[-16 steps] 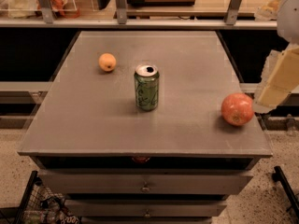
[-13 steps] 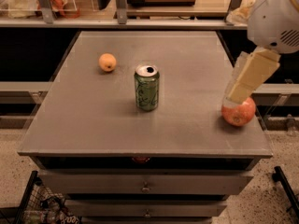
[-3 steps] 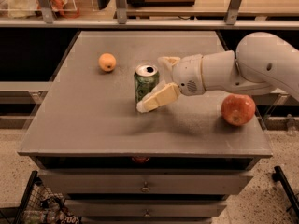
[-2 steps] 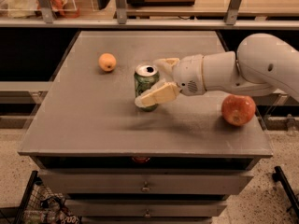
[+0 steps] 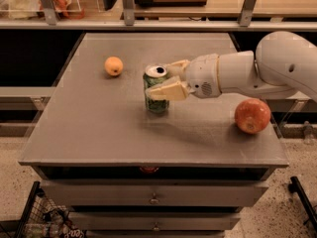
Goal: Knock green can over
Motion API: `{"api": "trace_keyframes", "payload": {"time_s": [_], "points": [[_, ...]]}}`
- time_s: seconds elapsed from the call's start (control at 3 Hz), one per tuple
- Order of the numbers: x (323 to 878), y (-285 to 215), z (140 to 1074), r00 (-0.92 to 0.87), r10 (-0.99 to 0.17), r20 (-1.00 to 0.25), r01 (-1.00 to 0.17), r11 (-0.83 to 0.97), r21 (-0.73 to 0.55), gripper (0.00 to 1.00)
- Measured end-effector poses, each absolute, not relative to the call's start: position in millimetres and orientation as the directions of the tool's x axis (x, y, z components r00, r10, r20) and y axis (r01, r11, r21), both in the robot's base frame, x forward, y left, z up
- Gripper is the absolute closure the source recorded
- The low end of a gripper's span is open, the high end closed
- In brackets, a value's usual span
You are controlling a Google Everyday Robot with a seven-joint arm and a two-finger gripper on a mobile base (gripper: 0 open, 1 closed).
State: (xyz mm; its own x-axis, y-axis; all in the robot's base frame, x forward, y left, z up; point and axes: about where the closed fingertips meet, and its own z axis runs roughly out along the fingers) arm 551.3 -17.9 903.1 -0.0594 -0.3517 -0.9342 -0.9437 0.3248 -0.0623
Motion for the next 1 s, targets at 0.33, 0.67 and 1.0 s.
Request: {"api": "trace_keyframes", "payload": {"time_s": [0.33, 0.67, 1.0], "points": [[555.0, -22.9, 916.5, -0.021, -0.368, -0.929, -0.939, 0.327, -0.108, 0.88], [564.1, -33.0, 942.3, 0.084, -0.447, -0.891, -0.915, 0.319, -0.247, 1.00], [569.5, -34.9, 965.6, 0.236, -0.566, -0.790, -0.872, 0.236, -0.430, 1.00]]}}
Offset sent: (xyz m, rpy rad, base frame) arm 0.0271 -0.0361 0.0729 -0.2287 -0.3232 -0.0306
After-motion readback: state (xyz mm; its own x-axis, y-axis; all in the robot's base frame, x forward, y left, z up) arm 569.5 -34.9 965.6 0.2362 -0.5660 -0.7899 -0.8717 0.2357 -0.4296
